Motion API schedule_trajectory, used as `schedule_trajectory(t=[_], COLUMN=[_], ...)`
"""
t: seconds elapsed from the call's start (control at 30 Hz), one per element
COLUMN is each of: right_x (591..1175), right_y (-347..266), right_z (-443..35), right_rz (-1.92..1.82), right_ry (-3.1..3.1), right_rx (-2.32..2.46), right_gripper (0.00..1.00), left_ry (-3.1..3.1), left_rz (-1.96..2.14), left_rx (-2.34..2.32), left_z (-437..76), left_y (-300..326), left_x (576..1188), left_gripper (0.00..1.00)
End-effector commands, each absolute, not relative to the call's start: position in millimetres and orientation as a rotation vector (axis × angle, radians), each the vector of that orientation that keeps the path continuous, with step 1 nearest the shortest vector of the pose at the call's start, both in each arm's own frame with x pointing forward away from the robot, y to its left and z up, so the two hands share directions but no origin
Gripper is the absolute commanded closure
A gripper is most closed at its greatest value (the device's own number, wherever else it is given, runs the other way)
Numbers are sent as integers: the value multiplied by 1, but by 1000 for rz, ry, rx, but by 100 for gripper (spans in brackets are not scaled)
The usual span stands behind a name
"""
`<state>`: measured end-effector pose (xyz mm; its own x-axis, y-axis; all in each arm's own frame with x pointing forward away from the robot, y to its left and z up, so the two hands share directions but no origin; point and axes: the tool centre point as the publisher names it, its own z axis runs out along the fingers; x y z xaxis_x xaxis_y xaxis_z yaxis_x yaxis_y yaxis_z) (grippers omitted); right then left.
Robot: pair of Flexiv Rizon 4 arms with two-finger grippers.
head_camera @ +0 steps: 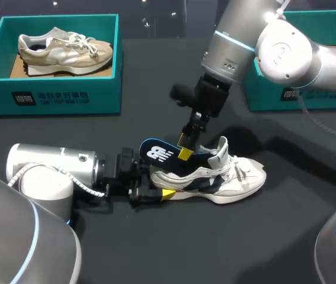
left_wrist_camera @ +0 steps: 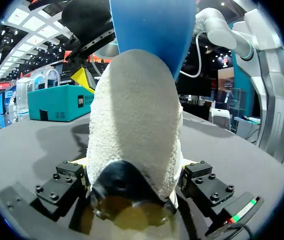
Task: Take the shoe out of the shoebox, open the shoe tongue, remove and reinsert the insole, then place the shoe into the shoebox
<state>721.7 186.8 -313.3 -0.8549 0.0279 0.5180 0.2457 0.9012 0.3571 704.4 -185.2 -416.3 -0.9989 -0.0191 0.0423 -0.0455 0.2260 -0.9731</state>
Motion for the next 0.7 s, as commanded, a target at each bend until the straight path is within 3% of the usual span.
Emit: schedule_trajectory(t=[0.03,0.13,0.3,0.57,0.7], right_x=[719,717,712,705,703], right_y=[192,190,187,189,193], right_z=[-321,-323,-325,-324,-324], right_rz=[-571,-577,-595,-677,-707], right_ry=[-2534,-2525,-2510,-2479,-2468], right_rx=[-230,-276,-326,-356,-353], right_gripper=[33,44,49,45,51], left_ry=[-2444,-2444,-2444,-2444,-2444], left_rz=[1940,1940,1940,1940,1940], left_rx=[67,67,67,67,67], left_z=[-423,-423,-423,-423,-423], left_y=[-186,-186,-186,-186,-186], left_x=[705,705,705,705,705], left_gripper=[100,100,100,100,100])
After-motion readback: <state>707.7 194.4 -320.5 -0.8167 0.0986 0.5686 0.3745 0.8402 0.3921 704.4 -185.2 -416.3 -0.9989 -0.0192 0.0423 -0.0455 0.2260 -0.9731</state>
